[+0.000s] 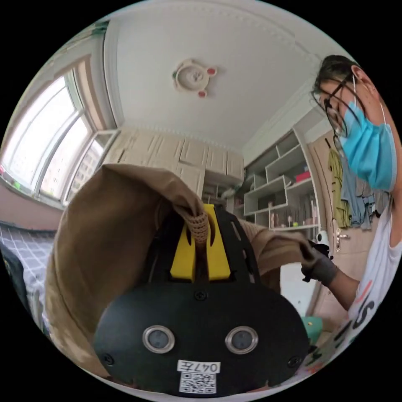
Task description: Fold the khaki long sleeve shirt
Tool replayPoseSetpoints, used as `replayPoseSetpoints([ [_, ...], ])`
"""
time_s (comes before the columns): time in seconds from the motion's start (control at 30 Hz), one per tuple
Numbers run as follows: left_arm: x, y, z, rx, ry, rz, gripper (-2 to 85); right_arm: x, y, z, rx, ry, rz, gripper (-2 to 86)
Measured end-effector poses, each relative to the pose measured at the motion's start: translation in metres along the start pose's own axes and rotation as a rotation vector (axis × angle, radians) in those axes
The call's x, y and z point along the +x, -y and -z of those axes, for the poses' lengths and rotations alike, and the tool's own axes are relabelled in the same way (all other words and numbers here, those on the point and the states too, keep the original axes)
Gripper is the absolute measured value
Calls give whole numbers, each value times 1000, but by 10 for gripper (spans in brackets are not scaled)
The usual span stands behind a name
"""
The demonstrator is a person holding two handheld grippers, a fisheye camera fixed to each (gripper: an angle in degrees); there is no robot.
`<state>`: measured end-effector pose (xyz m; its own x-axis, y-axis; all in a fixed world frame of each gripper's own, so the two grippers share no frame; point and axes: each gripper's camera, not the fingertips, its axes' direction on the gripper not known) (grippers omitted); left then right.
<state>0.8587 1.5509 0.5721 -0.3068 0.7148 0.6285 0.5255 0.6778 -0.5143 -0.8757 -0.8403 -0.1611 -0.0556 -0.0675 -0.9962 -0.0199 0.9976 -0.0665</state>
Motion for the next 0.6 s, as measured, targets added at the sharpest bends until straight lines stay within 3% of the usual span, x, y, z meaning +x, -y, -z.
replayPoseSetpoints([
  [0.13,-39,-68,34,-322,-5,131,-7,90,-140,-11,-548,-26,-551,-12],
  [0.23,-58,-114,65,-465,-96,256,-7,102,-212,-16,-797,71,-717,-10],
  [0.4,-80,-139,117,-663,-90,316,-5,112,-243,-27,-963,104,-687,22],
  [0.5,-113,-149,142,-671,-146,471,-4,127,-254,-41,-973,236,-769,95],
  [0.6,-135,-157,152,-626,-195,579,-4,135,-269,-51,-1053,274,-851,111],
])
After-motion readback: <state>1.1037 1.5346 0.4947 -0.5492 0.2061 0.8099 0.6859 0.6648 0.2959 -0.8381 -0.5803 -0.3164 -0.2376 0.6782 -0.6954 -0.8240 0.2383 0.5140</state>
